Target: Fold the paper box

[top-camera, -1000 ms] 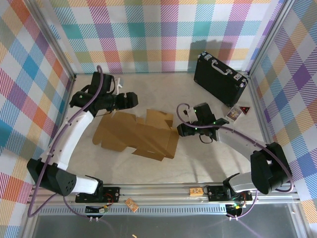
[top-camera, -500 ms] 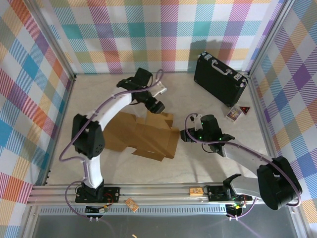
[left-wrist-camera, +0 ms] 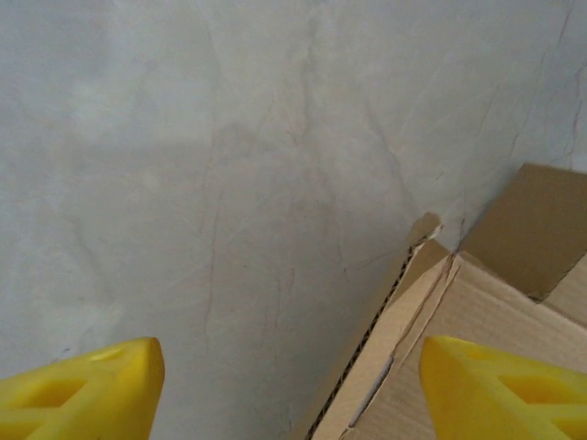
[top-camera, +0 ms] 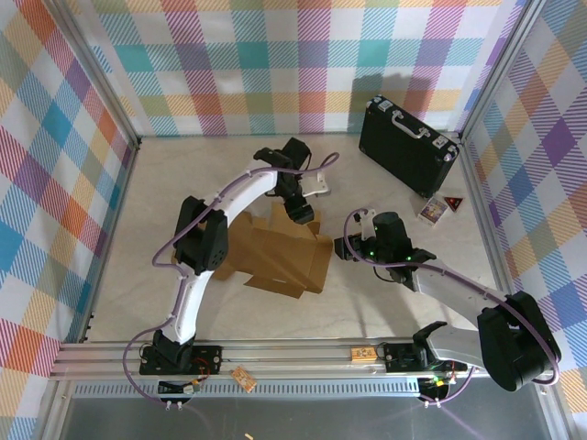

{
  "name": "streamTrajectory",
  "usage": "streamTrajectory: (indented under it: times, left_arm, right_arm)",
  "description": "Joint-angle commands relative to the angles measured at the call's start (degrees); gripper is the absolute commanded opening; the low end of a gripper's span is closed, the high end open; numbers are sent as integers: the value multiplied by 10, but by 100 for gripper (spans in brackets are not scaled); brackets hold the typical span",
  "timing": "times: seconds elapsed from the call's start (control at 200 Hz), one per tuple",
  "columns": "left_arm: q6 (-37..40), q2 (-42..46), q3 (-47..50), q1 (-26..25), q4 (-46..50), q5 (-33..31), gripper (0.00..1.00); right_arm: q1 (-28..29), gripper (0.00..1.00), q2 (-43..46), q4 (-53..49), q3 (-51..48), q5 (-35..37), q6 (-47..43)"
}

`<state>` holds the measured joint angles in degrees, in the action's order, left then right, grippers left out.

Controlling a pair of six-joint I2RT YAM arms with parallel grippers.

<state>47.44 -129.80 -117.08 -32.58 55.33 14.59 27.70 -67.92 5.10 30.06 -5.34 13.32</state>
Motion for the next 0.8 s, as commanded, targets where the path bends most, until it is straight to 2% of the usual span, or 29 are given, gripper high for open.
streamTrajectory:
  times: [0.0, 0.16, 0.27, 0.36, 0.5, 0.675, 0.795]
  left_arm:
    - [29, -4, -19, -3, 46, -3, 69]
    - [34, -12, -20, -3, 58, -7, 56]
    - [34, -11, -20, -4, 61, -7, 38]
    - [31, -4, -21, -3, 63, -5, 18]
    - [26, 9, -19, -4, 51, -10, 1]
    - [-24, 34, -10, -1, -8, -72, 0]
    - [-88, 66, 8, 9, -71, -121, 0]
  right_arm:
    - [-3, 67, 5, 6, 4, 3, 8]
    - [-3, 67, 1, 3, 6, 2, 7]
    - [-3, 67, 1, 0, 7, 3, 7]
    - [-3, 67, 2, 1, 6, 3, 5]
    - [-3, 67, 3, -5, 10, 7, 4]
    - [-3, 67, 22, -10, 6, 21, 7]
    - [-3, 67, 46, -1, -6, 39, 11]
